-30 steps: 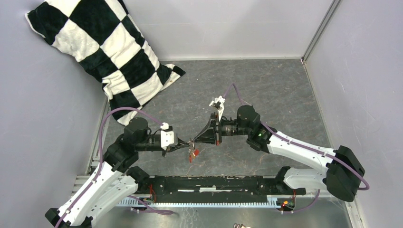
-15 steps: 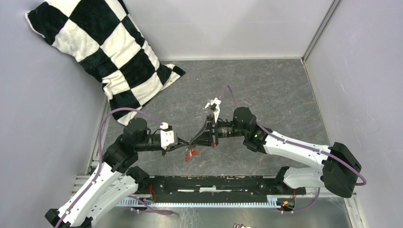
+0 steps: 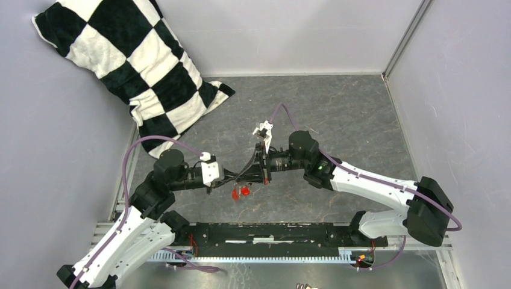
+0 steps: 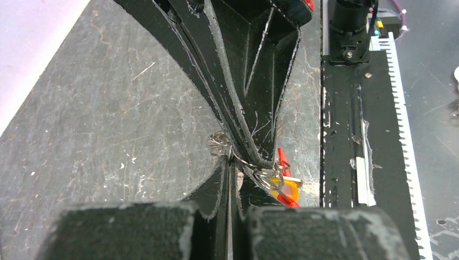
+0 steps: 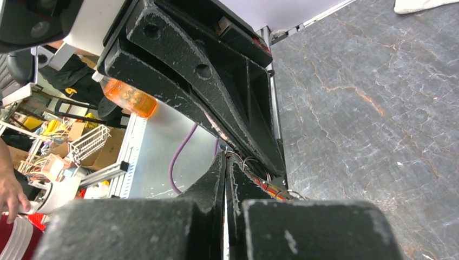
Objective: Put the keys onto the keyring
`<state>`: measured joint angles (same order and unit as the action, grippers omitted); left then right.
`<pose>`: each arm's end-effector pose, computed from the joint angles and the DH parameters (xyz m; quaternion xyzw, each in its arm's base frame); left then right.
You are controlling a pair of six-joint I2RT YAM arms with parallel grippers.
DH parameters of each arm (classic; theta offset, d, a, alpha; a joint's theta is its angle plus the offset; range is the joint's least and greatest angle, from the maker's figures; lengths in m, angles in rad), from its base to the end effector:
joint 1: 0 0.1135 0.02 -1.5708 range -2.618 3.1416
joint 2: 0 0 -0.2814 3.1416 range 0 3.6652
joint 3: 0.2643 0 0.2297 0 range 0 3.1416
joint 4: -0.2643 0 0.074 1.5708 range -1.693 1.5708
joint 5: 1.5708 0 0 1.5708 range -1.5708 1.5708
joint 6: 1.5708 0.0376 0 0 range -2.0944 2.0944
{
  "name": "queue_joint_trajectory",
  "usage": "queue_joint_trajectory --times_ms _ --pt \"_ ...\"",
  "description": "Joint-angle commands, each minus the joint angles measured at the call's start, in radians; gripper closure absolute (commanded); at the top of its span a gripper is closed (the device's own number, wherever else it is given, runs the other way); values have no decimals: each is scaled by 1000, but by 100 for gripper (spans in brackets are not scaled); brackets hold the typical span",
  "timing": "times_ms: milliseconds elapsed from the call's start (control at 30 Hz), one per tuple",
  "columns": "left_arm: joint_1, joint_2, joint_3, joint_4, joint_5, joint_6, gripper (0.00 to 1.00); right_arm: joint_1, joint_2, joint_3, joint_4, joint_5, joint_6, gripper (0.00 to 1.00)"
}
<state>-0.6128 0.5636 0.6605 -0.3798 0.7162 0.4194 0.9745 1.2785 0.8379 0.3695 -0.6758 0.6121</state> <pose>0.0638 -0.0750 0.3164 0.5526 0.5476 -0.3333 0.5326 0.1311 0.2351 0.3353 -0.3466 0.6384 0.6284 0.2782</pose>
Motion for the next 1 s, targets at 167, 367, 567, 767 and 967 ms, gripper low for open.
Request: queue_joint_trajectory --times_ms 167,367,567,767,967 --pt "3 -31 -16 235 -30 -43 98 22 33 232 -241 18 -131 91" --pt "3 -50 -25 331 6 -108 98 22 26 383 -447 -1 -198 78" --pt "3 -45 -13 410 8 -174 98 22 6 500 -593 9 -216 74" --pt "2 -57 -25 510 -22 -222 98 21 18 658 -775 43 -243 67" --pt "2 -64 -42 558 -8 -215 98 20 21 727 -838 71 -236 67"
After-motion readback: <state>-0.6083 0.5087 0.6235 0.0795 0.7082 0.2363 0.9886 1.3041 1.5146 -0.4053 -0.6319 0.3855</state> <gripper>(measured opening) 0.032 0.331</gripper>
